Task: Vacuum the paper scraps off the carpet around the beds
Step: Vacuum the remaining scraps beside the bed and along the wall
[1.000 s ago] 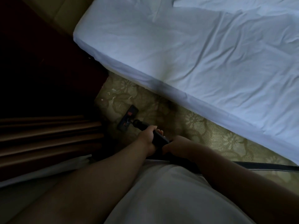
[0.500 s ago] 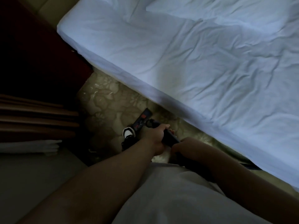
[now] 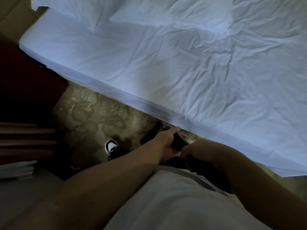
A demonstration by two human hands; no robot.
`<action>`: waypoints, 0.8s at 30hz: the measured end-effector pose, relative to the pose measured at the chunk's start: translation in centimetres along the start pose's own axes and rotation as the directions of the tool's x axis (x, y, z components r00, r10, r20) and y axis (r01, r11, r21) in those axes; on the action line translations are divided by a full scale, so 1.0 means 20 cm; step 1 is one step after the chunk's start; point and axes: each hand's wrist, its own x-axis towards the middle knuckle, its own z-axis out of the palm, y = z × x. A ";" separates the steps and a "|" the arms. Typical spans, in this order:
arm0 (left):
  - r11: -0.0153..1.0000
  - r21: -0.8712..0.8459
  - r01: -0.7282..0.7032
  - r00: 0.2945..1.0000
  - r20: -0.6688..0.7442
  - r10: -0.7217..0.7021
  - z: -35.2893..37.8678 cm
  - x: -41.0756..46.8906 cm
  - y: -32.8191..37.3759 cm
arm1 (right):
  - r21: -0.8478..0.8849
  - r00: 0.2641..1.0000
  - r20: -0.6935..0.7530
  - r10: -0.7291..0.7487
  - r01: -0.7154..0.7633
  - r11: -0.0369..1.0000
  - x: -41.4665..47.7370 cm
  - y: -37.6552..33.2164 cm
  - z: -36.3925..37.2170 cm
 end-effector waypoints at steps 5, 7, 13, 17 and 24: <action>0.997 -0.081 0.001 0.997 0.075 0.005 -0.09 -0.05 0.03 | -0.037 1.000 0.016 -0.011 0.012 0.999 -0.08 -0.11 0.05; 0.987 -0.163 0.011 0.996 0.084 0.003 -0.21 -0.06 0.09 | -0.074 0.998 0.036 -0.045 0.047 0.996 -0.08 -0.22 0.13; 0.960 -0.256 -0.118 0.992 0.004 0.123 -0.73 -0.09 0.38 | -0.179 0.992 0.062 -0.111 0.121 0.976 0.07 -0.70 0.51; 0.908 -0.393 -0.146 0.989 -0.071 0.128 -1.23 -0.11 0.66 | -0.256 0.991 0.085 -0.102 0.121 0.959 0.26 -1.09 0.85; 0.910 -0.353 -0.218 0.973 -0.152 0.175 -2.02 0.02 1.13 | -0.207 0.980 0.148 -0.131 0.161 0.965 0.80 -1.60 1.43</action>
